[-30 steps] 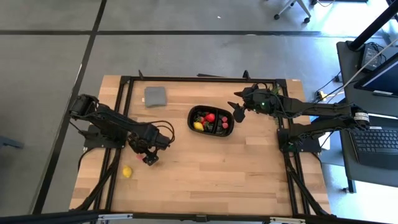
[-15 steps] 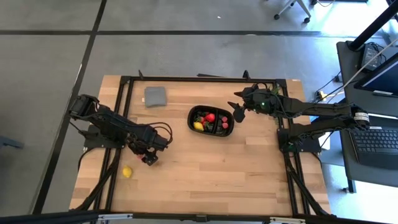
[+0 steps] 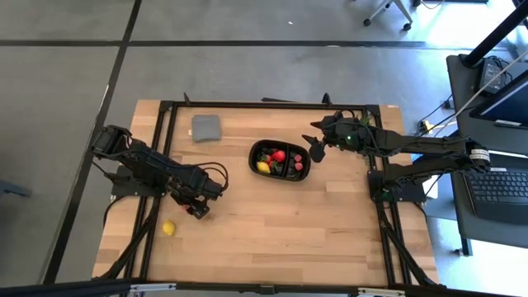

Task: Pick and placing Produce into tupperware
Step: Put the pink peach into the black container

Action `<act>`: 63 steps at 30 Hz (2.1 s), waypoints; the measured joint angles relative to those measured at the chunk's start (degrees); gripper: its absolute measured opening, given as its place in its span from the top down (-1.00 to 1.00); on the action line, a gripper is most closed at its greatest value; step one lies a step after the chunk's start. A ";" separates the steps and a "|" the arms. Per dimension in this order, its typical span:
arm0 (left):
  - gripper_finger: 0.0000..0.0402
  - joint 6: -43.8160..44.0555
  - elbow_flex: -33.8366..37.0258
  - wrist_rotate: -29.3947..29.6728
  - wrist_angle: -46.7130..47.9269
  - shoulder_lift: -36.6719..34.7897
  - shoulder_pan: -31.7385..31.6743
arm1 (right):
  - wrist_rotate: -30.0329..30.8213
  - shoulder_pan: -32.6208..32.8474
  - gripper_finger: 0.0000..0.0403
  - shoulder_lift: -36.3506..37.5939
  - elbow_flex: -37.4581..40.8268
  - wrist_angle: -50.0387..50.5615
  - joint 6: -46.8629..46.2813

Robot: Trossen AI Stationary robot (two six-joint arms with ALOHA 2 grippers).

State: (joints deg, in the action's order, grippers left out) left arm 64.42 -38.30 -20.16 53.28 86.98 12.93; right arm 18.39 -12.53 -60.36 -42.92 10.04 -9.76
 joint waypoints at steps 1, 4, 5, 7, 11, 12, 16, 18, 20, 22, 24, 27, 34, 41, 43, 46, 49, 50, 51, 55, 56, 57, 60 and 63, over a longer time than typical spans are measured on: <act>-0.03 0.00 0.00 -0.15 0.00 0.00 0.00 | 0.00 0.00 -0.37 0.00 0.00 0.00 0.00; 0.07 -0.26 0.00 -0.40 0.00 0.00 -0.04 | 0.00 0.00 -0.37 0.00 0.00 0.02 0.00; 0.11 -0.31 0.00 -0.42 0.00 0.00 -0.04 | 0.00 0.00 -0.37 0.00 0.00 0.01 0.00; 0.21 -0.39 0.00 -0.64 0.00 0.00 -0.04 | 0.00 0.00 -0.37 0.00 0.00 0.02 0.00; 0.41 -0.48 0.00 -1.37 0.00 0.00 -0.04 | 0.00 0.00 -0.37 0.00 0.00 0.02 0.09; 0.46 -0.50 0.00 -1.88 0.00 0.00 -0.04 | 0.00 0.00 -0.37 0.00 0.00 0.02 0.54; 0.64 -0.56 0.00 -3.83 -0.69 0.00 -0.24 | 0.01 0.00 -0.37 0.00 0.00 0.02 1.33; 0.70 -1.50 0.00 -5.25 -1.74 0.00 -0.78 | 0.00 0.00 -0.37 0.00 0.00 0.02 1.33; 0.73 -2.37 0.00 -6.96 -3.41 0.00 -1.60 | 0.00 0.00 -0.37 0.00 0.00 0.02 1.32; 0.74 -3.58 0.00 -9.83 -6.34 0.00 -2.72 | 0.00 0.00 -0.37 -0.01 0.00 0.02 1.32; 0.72 -5.21 0.00 -14.08 -10.17 0.00 -4.04 | 0.00 0.00 -0.37 0.00 0.00 0.02 1.31; 0.69 -7.14 0.00 -20.03 -19.03 0.00 -6.41 | 0.00 0.00 -0.37 0.00 0.00 0.02 1.22; 0.72 -7.52 0.00 -24.55 -49.83 0.00 -15.11 | 0.00 0.00 -0.37 -0.02 0.00 -1.94 -1.75; 0.65 -10.48 0.00 -18.84 -85.19 0.02 -23.76 | -1.42 0.00 -0.37 -0.02 0.00 -7.05 -10.41; 0.66 -13.78 -0.02 -15.16 -92.45 0.02 -25.47 | -2.34 0.00 -0.37 -0.04 0.02 -7.56 -14.87; 0.69 -20.84 -0.04 -11.70 -99.25 0.02 -27.43 | -2.62 0.02 -0.37 -0.02 0.02 -7.76 -23.47; 0.71 -30.44 -0.04 -7.73 -101.31 0.02 -28.52 | -3.22 0.02 -0.37 -0.04 0.02 -7.88 -29.93; 0.71 -33.80 -0.04 -5.90 -101.33 0.02 -28.73 | -3.46 0.01 -0.37 -0.03 0.02 -8.20 -32.05; 0.70 -37.06 -0.04 -3.98 -101.30 0.02 -28.85 | -3.68 0.03 -0.37 -0.04 0.02 -8.42 -33.84; 0.63 -49.03 -0.04 3.76 -101.31 0.02 -28.83 | -7.96 0.05 -0.37 -0.04 0.02 -9.40 -37.19; 0.62 -51.80 -0.04 5.14 -101.33 0.02 -28.75 | -9.31 0.17 -0.37 -0.04 0.02 -9.38 -38.12; 0.60 -54.62 -0.04 6.23 -101.33 0.02 -28.72 | -10.11 0.47 -0.37 -0.06 0.02 -9.36 -38.86; 0.58 -62.06 -0.04 8.60 -101.33 0.02 -28.72 | -10.59 1.70 -0.37 -0.95 0.02 -9.71 -42.19; 0.59 -68.23 -0.04 10.04 -101.31 0.02 -28.61 | -10.60 2.75 -0.37 -3.58 0.02 -12.43 -44.08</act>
State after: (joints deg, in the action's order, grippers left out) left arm -3.80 -38.35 -10.13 -48.04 87.00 -15.68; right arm 7.79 -9.78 -63.94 -42.89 -2.39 -53.84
